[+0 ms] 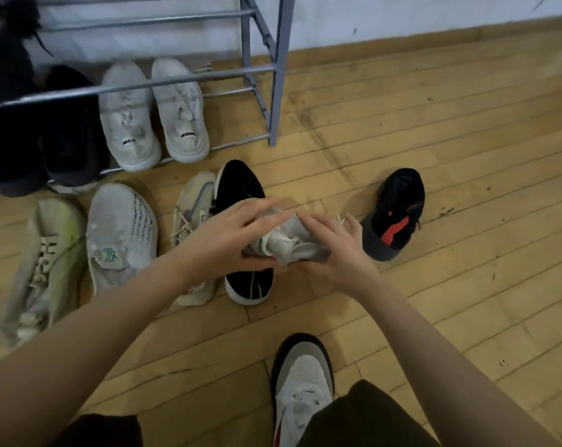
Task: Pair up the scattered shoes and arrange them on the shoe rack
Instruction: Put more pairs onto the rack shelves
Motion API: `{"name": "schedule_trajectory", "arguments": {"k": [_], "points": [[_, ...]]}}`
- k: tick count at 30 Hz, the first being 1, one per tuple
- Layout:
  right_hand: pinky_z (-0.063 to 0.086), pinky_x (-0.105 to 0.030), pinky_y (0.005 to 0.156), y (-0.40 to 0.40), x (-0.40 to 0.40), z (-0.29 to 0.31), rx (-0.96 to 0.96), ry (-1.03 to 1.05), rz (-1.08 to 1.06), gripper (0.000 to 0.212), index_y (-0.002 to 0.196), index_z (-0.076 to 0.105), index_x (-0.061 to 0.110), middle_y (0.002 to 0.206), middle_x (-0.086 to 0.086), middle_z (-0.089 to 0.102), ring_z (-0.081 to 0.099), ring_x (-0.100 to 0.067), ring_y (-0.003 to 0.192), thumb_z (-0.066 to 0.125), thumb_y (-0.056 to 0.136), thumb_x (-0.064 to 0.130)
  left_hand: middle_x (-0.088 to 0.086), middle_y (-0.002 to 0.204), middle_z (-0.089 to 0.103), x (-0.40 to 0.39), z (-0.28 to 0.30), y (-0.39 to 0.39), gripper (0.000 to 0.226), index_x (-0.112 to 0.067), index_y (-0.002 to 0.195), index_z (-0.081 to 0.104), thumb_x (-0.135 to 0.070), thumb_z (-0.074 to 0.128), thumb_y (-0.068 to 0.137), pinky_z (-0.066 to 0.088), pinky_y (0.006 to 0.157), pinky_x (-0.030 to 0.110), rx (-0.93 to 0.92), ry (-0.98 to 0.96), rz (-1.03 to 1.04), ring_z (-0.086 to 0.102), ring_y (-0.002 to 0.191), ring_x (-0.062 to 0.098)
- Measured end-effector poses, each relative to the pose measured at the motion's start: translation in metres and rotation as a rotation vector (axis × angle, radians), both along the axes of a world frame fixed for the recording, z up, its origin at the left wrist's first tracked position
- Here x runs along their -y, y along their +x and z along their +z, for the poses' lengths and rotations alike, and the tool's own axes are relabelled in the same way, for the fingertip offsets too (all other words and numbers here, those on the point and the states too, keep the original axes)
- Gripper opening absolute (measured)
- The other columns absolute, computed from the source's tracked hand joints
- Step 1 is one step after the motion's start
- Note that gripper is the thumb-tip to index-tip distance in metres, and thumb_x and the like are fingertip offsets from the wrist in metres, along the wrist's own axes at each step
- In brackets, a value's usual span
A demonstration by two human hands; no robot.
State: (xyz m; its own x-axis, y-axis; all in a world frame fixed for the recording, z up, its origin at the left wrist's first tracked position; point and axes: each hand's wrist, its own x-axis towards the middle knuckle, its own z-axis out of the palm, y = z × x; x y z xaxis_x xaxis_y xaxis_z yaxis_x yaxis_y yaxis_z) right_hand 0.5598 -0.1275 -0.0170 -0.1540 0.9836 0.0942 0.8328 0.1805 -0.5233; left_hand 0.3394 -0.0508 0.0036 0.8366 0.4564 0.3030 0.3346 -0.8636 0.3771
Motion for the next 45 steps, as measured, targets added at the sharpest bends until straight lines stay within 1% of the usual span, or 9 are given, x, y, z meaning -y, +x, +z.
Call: {"name": "schedule_trajectory", "arguments": {"k": [8,14,19,26,31,35,37,41,45], "points": [[0.017,-0.056,0.106,-0.079,-0.046,0.023,0.111,0.113,0.221,0.069,0.133,0.048,0.029,0.121,-0.001,0.059,0.055,-0.020,0.112,0.050,0.076,0.066,0.014,0.131,0.042,0.010,-0.003,-0.098,0.043,-0.018,0.128,0.045,-0.039,0.053,0.092,0.041,0.100,0.039,0.076,0.076,0.188,0.048,0.118,0.032],[0.012,-0.036,0.104,-0.144,-0.069,0.027,0.095,0.098,0.393,0.070,0.134,0.049,0.026,0.125,0.001,0.059,0.051,-0.014,0.116,0.051,0.075,0.066,0.018,0.129,0.051,0.021,-0.003,-0.161,0.036,-0.017,0.124,0.049,-0.038,0.048,0.095,0.037,0.102,0.036,0.062,0.123,0.330,0.047,0.118,0.034],[0.016,-0.034,0.097,-0.199,-0.091,0.023,0.067,0.145,0.518,0.068,0.135,0.049,0.023,0.127,-0.002,0.057,0.052,-0.015,0.115,0.055,0.078,0.060,0.012,0.131,0.047,0.030,0.004,-0.210,0.036,-0.017,0.125,0.049,-0.035,0.050,0.094,0.041,0.100,0.041,0.096,0.131,0.455,0.048,0.116,0.035],[0.013,-0.028,0.096,-0.284,-0.128,0.023,0.045,0.179,0.608,0.057,0.135,0.047,0.027,0.134,0.004,0.052,0.039,-0.007,0.122,0.050,0.085,0.053,0.013,0.126,0.053,0.044,0.001,-0.278,0.028,-0.018,0.114,0.059,-0.033,0.057,0.090,0.054,0.070,0.042,0.288,0.078,0.896,0.060,0.084,0.032],[0.012,-0.027,0.099,-0.303,-0.106,-0.008,-0.038,-0.087,0.360,0.051,0.135,0.045,0.035,0.140,0.011,0.042,0.034,-0.007,0.128,0.053,0.087,0.050,0.014,0.141,0.036,0.062,-0.034,-0.294,0.060,-0.033,0.134,0.037,-0.045,0.061,0.080,0.055,0.060,0.049,-0.094,-0.150,1.163,0.059,0.091,0.043],[0.018,-0.039,0.107,-0.298,-0.082,-0.033,0.046,-0.127,0.289,0.053,0.134,0.047,0.033,0.139,0.003,0.044,0.038,-0.019,0.130,0.043,0.087,0.056,0.024,0.138,0.039,0.072,-0.051,-0.286,0.081,-0.036,0.143,0.026,-0.046,0.069,0.075,0.054,0.064,0.052,-0.336,-0.118,1.111,0.056,0.091,0.048],[0.017,-0.052,0.110,-0.294,-0.076,-0.037,0.124,-0.181,0.243,0.056,0.138,0.040,0.037,0.148,-0.001,0.032,0.028,-0.027,0.136,0.039,0.088,0.063,0.025,0.141,0.035,0.066,-0.049,-0.288,0.086,-0.041,0.144,0.017,-0.055,0.065,0.074,0.052,0.068,0.053,-0.372,-0.114,1.084,0.054,0.093,0.049],[0.008,-0.053,0.111,-0.294,-0.061,-0.036,0.237,-0.304,0.126,0.073,0.142,0.016,0.051,0.157,0.000,0.005,0.011,-0.032,0.141,0.037,0.078,0.078,0.021,0.151,0.015,0.054,-0.052,-0.297,0.090,-0.053,0.140,-0.004,-0.063,0.058,0.076,0.040,0.093,0.057,-0.428,-0.223,0.940,0.038,0.119,0.050],[0.011,-0.051,0.111,-0.292,-0.038,-0.039,0.344,-0.306,0.196,0.082,0.142,0.007,0.051,0.157,-0.002,0.001,0.012,-0.034,0.140,0.038,0.073,0.083,0.020,0.144,0.035,0.053,-0.052,-0.305,0.072,-0.042,0.141,0.024,-0.045,0.063,0.080,0.052,0.071,0.052,-0.408,-0.166,0.783,0.051,0.101,0.048]]}}
